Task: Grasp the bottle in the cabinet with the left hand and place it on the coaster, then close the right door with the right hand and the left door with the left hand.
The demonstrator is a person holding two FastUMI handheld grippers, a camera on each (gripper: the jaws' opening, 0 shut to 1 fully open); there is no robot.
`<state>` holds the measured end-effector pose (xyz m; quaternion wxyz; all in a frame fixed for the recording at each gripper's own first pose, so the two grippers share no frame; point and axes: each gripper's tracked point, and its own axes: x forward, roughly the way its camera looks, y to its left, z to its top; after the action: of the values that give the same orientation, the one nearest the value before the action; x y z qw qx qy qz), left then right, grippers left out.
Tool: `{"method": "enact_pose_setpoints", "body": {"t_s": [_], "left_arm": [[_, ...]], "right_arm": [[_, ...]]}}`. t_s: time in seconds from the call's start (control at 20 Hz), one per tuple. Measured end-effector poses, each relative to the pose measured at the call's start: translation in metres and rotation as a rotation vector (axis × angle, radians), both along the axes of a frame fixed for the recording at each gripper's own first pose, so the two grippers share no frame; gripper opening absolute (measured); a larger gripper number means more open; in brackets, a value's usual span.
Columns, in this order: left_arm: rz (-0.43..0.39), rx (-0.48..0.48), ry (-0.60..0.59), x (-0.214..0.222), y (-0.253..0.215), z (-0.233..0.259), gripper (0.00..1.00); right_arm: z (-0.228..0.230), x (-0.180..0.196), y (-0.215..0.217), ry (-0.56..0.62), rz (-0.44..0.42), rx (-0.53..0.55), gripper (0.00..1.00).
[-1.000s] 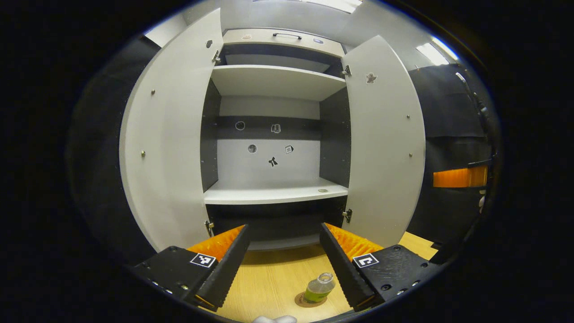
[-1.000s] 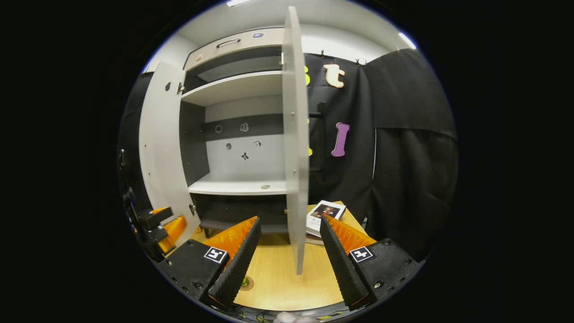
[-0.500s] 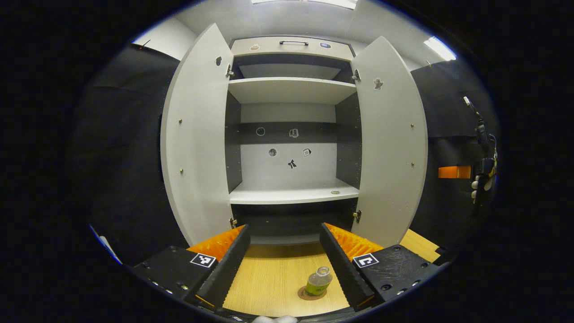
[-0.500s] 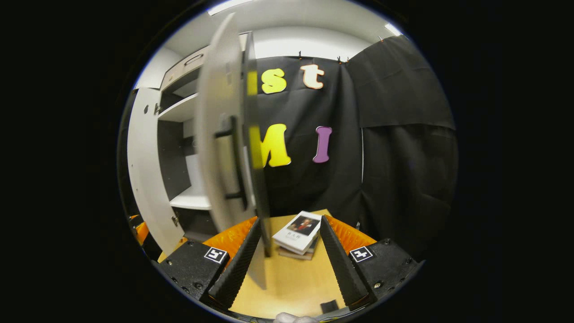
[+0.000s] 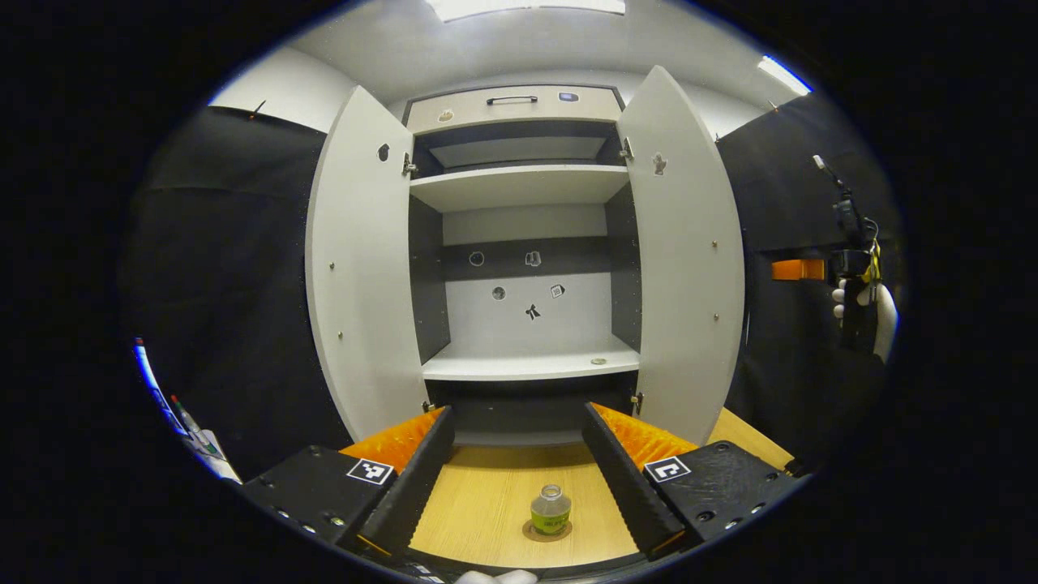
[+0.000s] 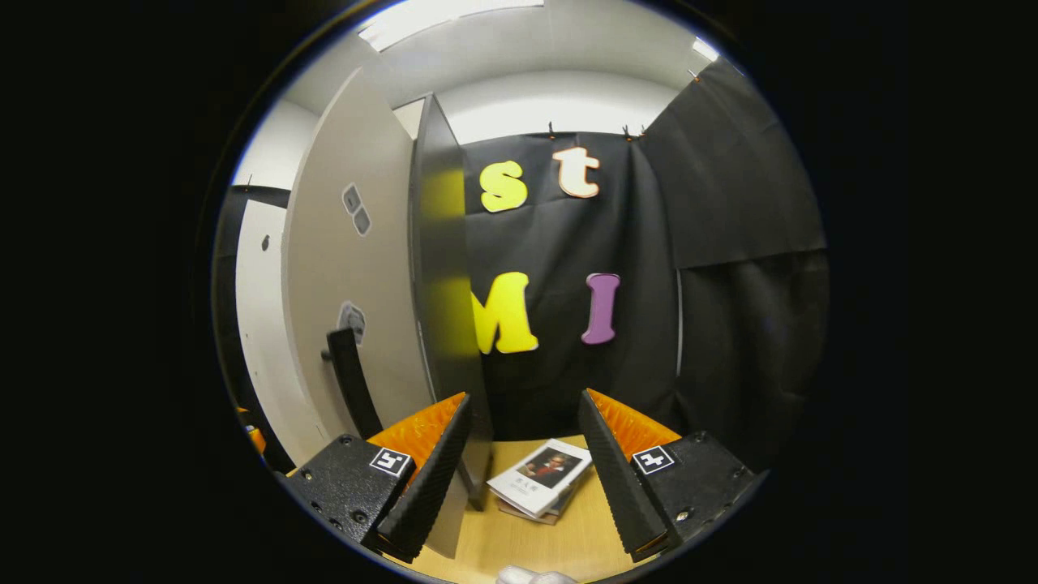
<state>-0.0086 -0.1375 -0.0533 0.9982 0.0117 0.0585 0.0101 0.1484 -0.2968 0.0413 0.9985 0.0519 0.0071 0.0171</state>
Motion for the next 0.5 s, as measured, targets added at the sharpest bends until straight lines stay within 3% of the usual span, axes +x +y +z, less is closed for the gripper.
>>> {"method": "enact_pose_setpoints", "body": {"t_s": [0.4, 0.5], "left_arm": [[-0.011, -0.016, -0.017, -0.013, -0.025, 0.003, 0.96], [-0.019, -0.021, -0.011, -0.009, -0.02, -0.003, 0.96]], "right_arm": [[0.004, 0.028, 0.079, 0.01, 0.2, -0.016, 0.82], [0.003, 0.03, 0.088, -0.001, 0.208, -0.048, 0.79]]}}
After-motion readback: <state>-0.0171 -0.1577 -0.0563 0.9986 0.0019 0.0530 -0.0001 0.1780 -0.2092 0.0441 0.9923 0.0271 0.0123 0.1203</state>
